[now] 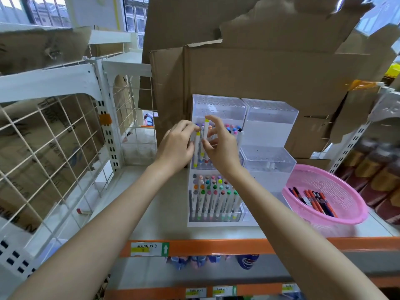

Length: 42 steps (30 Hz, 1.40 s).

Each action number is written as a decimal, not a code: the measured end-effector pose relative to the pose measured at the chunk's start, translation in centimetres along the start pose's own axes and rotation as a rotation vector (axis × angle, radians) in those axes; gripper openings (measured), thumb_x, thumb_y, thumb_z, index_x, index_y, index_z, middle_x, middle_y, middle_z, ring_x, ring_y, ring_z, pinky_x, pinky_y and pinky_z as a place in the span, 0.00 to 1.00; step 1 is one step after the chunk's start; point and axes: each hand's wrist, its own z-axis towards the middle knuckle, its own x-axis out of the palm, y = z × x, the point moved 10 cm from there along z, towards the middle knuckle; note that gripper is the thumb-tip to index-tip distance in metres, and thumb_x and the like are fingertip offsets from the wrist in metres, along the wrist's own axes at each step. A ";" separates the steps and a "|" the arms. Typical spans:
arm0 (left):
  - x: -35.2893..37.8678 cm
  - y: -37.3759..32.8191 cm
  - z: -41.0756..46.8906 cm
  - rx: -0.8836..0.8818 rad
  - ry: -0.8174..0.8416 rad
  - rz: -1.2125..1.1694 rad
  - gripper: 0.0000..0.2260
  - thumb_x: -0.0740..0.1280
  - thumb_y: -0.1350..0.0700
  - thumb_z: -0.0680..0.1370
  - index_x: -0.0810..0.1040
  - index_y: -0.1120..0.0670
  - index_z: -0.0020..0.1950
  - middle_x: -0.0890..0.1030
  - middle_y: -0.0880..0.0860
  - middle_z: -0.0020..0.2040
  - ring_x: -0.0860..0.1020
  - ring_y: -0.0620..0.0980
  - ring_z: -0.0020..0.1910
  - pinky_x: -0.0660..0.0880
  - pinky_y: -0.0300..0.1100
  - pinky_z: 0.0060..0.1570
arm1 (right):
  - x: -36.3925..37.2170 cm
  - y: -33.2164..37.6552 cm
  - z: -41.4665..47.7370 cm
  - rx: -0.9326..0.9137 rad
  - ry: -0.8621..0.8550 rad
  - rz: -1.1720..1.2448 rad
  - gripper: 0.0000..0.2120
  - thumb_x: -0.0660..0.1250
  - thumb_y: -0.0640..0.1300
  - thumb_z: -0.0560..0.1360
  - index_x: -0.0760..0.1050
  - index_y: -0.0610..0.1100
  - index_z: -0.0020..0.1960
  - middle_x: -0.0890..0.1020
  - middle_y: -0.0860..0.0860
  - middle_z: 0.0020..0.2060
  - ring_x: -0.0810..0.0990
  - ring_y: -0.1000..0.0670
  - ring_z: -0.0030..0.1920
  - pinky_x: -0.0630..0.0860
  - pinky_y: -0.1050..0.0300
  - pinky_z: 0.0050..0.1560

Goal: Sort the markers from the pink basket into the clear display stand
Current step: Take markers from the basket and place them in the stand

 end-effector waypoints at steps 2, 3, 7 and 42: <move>0.2 -0.1 -0.1 0.011 0.025 0.023 0.18 0.66 0.66 0.73 0.76 0.58 0.62 0.75 0.54 0.62 0.74 0.54 0.62 0.72 0.52 0.63 | -0.1 0.2 0.0 -0.004 0.002 -0.007 0.27 0.67 0.32 0.74 0.66 0.50 0.68 0.76 0.50 0.41 0.80 0.49 0.37 0.81 0.51 0.42; 0.3 -0.1 -0.1 0.014 0.041 0.038 0.19 0.66 0.66 0.73 0.75 0.58 0.64 0.74 0.54 0.65 0.73 0.54 0.64 0.69 0.52 0.65 | -0.1 0.1 0.0 0.000 0.000 -0.014 0.27 0.67 0.32 0.74 0.66 0.50 0.68 0.77 0.50 0.41 0.80 0.49 0.37 0.81 0.52 0.42; 0.8 -0.4 -0.4 0.032 0.113 0.120 0.23 0.66 0.64 0.75 0.71 0.57 0.69 0.70 0.54 0.70 0.69 0.53 0.69 0.61 0.52 0.71 | 0.3 -0.2 -0.2 0.002 0.019 -0.060 0.27 0.68 0.32 0.73 0.66 0.51 0.66 0.77 0.50 0.39 0.80 0.50 0.37 0.81 0.50 0.42; 1.5 -0.2 -0.9 0.039 0.263 0.188 0.27 0.63 0.60 0.77 0.61 0.52 0.75 0.63 0.50 0.75 0.63 0.50 0.73 0.55 0.52 0.72 | -0.7 1.1 -1.4 -0.101 0.001 -0.473 0.21 0.69 0.36 0.72 0.76 0.46 0.64 0.77 0.45 0.59 0.71 0.42 0.61 0.71 0.47 0.60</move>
